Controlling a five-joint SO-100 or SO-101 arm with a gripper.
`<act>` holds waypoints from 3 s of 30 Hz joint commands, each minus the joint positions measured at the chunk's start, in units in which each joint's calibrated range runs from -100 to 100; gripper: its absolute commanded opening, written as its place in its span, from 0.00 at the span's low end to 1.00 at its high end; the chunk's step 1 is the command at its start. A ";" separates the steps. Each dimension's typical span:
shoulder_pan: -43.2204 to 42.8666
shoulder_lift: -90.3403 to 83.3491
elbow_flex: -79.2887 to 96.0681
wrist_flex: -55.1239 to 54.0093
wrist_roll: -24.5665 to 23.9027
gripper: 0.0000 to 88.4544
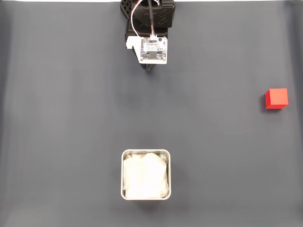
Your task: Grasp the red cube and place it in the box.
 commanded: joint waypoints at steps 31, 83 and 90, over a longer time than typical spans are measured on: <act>-0.54 0.00 0.45 1.12 0.29 0.00; -1.32 40.12 -68.98 -0.85 0.00 0.00; -5.09 40.64 -67.89 -0.19 -0.10 0.00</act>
